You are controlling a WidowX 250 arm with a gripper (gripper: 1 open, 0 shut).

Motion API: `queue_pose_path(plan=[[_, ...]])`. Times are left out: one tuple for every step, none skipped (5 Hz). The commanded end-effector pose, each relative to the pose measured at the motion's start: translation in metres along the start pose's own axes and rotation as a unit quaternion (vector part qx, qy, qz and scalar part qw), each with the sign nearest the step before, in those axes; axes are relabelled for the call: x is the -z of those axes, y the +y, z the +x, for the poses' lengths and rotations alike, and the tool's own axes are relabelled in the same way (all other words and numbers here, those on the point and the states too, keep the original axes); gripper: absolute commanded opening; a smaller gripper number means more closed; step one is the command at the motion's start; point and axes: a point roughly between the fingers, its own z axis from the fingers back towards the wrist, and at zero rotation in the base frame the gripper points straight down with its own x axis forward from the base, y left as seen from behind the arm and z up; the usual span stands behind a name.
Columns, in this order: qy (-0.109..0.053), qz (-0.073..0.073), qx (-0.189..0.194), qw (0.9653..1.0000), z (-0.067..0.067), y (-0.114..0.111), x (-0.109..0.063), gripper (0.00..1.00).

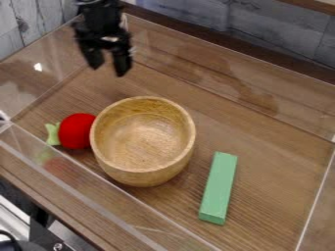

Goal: Move the red fruit to the left

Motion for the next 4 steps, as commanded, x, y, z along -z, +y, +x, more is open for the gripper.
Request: queue_pose_path(plan=[[-0.055, 0.019, 0.001, 0.9983, 0.022, -0.024, -0.034, 1.00], [-0.065, 0.008, 0.051, 0.9966, 0.029, -0.066, -0.035, 1.00], [-0.070, 0.002, 0.078, 0.9945, 0.031, -0.100, -0.036, 1.00], [-0.077, 0.013, 0.072, 0.9943, 0.024, -0.092, -0.038, 1.00]])
